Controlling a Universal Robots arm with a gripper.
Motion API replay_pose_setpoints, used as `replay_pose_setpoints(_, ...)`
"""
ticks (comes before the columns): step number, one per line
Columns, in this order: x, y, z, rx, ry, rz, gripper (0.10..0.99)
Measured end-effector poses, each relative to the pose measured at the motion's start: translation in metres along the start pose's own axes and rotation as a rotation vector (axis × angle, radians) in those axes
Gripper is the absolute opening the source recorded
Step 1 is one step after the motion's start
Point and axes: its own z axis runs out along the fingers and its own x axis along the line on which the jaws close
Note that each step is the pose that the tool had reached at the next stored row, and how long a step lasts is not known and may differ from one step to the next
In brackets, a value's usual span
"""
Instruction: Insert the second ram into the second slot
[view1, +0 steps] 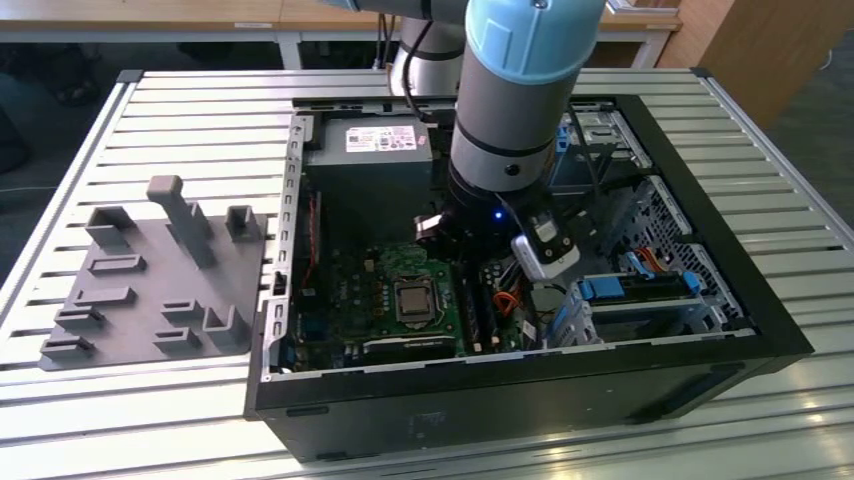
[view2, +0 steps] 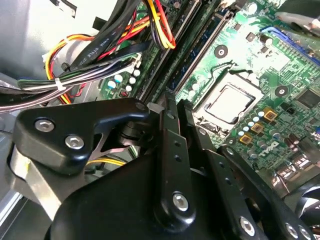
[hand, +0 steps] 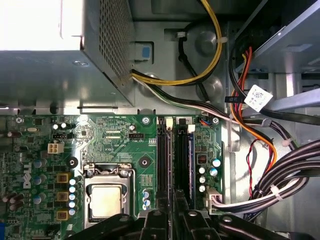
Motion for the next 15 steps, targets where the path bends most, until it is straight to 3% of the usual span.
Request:
replay_pose_setpoints(1,0.0,0.0,-0.0001,0.0,0.0,0.0,0.192)
replay_pose_setpoints(3,0.0,0.0,-0.0003,0.0,0.0001,0.0,0.106)
replay_pose_setpoints(7,0.0,0.0001,-0.0001,0.0,0.0001,0.0,0.106)
replay_pose_setpoints(15,-0.0006,-0.0006,0.0096,0.0,0.0001,0.0,0.106)
